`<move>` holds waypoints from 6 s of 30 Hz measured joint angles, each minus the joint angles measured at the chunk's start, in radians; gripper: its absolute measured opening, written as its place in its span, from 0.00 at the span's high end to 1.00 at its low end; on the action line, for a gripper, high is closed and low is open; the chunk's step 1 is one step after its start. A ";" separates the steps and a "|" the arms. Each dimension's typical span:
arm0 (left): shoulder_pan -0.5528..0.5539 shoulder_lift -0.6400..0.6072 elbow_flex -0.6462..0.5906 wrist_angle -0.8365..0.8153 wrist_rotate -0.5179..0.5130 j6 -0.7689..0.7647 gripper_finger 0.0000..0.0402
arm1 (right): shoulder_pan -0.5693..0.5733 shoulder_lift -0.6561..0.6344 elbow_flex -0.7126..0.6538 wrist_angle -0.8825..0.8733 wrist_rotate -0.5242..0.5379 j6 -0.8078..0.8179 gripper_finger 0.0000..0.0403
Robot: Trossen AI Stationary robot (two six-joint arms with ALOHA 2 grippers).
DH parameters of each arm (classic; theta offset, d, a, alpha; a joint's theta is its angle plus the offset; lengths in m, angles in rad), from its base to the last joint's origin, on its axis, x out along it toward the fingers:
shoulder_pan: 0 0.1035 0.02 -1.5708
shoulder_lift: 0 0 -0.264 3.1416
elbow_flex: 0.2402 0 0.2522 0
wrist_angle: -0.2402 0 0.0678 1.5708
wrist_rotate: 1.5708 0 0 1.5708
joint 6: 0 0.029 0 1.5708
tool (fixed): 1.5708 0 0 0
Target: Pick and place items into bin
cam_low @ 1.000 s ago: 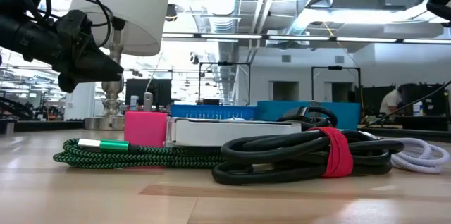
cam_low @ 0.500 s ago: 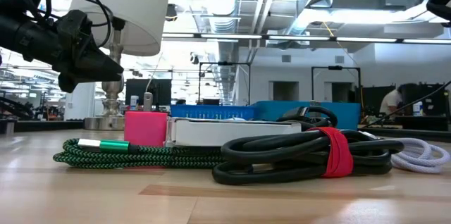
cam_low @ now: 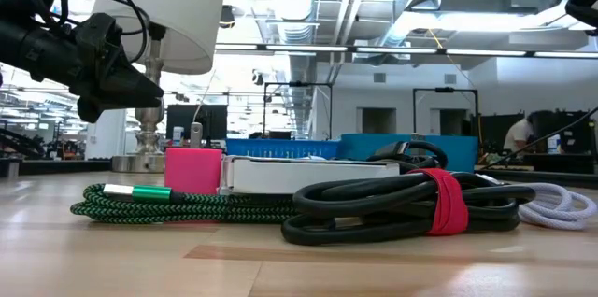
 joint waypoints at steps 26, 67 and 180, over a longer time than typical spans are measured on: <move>0.000 0.000 0.000 0.000 0.000 0.000 0.71 | 0.000 0.000 0.000 0.000 0.000 0.000 0.77; 0.000 0.000 0.000 0.000 0.000 0.000 0.71 | -0.002 0.000 0.000 0.123 0.338 -0.202 0.77; 0.000 -0.001 0.000 -0.005 -0.001 0.000 0.71 | -0.308 1.865 0.909 -0.507 -0.129 0.694 0.71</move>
